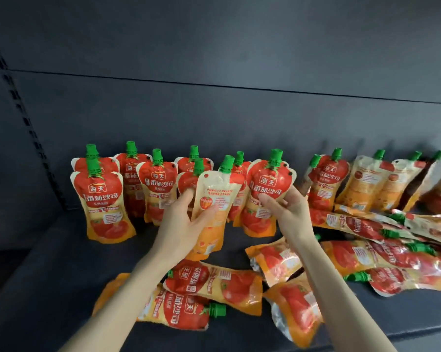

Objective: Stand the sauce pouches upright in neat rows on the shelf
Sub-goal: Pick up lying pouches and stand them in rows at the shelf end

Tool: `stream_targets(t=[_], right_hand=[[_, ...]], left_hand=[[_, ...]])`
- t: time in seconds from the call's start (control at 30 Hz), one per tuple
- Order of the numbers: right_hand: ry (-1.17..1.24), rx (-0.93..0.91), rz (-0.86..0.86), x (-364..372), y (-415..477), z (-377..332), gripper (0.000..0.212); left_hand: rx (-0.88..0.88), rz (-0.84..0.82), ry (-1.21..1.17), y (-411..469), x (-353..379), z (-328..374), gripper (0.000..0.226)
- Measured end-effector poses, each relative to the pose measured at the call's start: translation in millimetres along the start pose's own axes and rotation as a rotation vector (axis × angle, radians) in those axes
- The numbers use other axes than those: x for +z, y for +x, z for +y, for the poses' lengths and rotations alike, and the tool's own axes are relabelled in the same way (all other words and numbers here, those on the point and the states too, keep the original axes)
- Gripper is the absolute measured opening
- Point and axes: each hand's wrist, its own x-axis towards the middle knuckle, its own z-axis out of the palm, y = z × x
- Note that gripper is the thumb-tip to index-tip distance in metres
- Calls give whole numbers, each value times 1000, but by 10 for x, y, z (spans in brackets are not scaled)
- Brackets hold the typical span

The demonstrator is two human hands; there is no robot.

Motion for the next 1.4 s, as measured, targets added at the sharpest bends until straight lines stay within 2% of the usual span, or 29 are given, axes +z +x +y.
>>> stream_targets(t=[0.23,0.4,0.47,0.63,0.73,0.8,0.9,1.0,1.17,1.23,1.3,1.4], right_hand=[[-11,38,-187,-433,292,239,26],[-45,101,-286,-489,272,431,27],[-47,111,-298,-502,273,453,28],[-45,122,-305,-506,254,474,25],[-31,150,-290,-502,234,487,28],[-26,173,-283,-496,223,499,31],[-12,187,-270,-478,207,505,31],[-5,196,-247,-460,190,511,32],[18,191,-228,-432,165,509,33],[16,189,-220,-425,163,511,34],[9,184,-215,-421,164,529,34],[5,173,-215,-418,148,539,33]], left_hand=[[-77,219,224,-5,609,19,37],[-81,281,335,-98,812,69,39],[-129,217,291,-92,795,85,40],[-370,-135,-103,8,551,112,55],[-420,-327,-266,66,452,142,53],[-411,-370,-233,83,433,149,52],[-426,-367,-199,83,398,107,62],[-392,-408,-187,87,368,74,54],[-376,-363,-128,143,363,14,53],[-351,-243,13,129,414,33,60],[-318,-52,132,51,516,73,68],[-252,115,168,-109,651,2,83]])
